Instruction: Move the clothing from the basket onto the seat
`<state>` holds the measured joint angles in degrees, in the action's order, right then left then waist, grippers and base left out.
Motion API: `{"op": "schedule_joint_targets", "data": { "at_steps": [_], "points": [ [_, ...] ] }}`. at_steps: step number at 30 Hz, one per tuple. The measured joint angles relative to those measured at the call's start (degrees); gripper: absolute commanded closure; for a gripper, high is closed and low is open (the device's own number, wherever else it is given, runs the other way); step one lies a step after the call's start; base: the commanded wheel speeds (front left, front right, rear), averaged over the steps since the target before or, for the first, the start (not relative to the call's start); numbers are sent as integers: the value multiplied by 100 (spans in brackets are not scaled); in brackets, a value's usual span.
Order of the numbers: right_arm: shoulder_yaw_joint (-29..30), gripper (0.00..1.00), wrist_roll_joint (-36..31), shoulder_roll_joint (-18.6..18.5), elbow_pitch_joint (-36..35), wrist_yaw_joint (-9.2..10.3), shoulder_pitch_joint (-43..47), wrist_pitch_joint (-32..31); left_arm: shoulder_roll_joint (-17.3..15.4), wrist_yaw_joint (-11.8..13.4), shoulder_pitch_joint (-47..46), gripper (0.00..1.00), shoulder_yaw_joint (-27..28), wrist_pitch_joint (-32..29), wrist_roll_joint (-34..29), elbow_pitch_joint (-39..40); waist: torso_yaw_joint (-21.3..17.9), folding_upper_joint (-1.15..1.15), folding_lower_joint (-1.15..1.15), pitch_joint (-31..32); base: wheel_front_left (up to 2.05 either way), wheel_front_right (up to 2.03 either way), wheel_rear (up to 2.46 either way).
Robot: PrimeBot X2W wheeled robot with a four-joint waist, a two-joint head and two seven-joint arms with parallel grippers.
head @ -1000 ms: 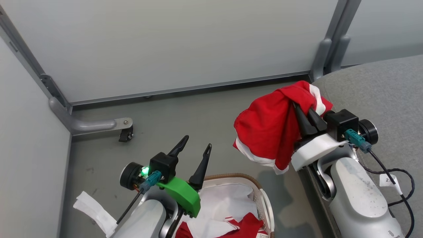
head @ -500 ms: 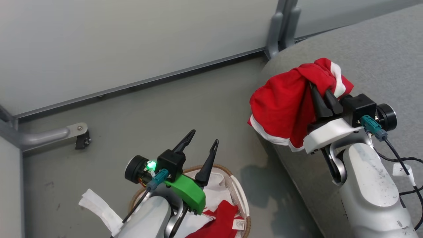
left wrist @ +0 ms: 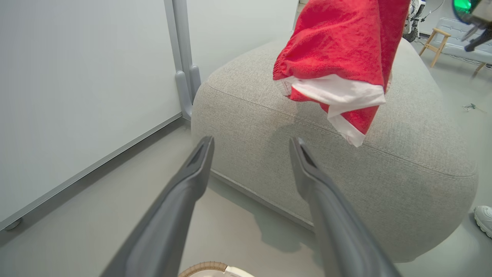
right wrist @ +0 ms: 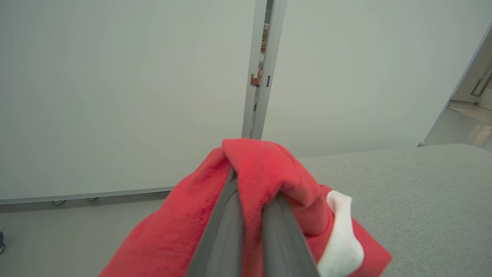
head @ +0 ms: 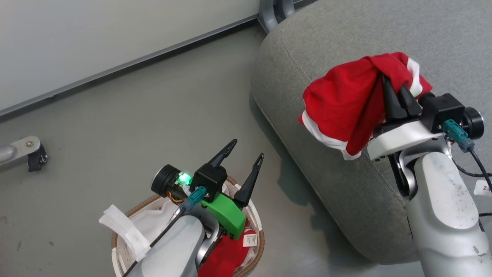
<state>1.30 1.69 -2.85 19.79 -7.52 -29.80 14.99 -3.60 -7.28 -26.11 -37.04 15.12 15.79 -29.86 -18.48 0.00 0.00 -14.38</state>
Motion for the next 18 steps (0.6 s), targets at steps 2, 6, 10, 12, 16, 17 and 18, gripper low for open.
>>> {"op": "schedule_joint_targets", "data": {
  "at_steps": [2,6,10,12,16,17,18],
  "points": [
    [27,100,-71,5,-9,0,-164,0,-20,-1,-65,0,-12,0,-37,3,-37,0,0,-135,0,0,0],
    [264,100,-264,-16,-51,0,-790,0,-119,-2,-209,0,-53,0,-114,16,-68,0,0,-452,0,0,0],
    [510,100,-388,-326,45,0,-1495,0,-226,-3,-407,0,-115,0,-197,31,-36,0,0,-804,0,0,0],
    [649,100,-414,-517,124,0,-1839,0,-287,-3,-512,0,-137,0,-242,48,0,0,0,-985,0,0,0],
    [779,100,-556,-1057,428,0,-2449,0,-348,-3,-760,0,-157,0,-316,126,115,0,0,-1384,0,0,0],
    [834,100,-579,-1190,501,0,-2572,0,-360,-3,-827,0,-155,0,-343,160,154,0,0,-1488,0,0,0],
    [896,100,-589,-1324,588,0,-2705,1,-368,-1,-884,0,-136,0,-349,203,196,0,1,-1595,0,0,0]
  ]
}}
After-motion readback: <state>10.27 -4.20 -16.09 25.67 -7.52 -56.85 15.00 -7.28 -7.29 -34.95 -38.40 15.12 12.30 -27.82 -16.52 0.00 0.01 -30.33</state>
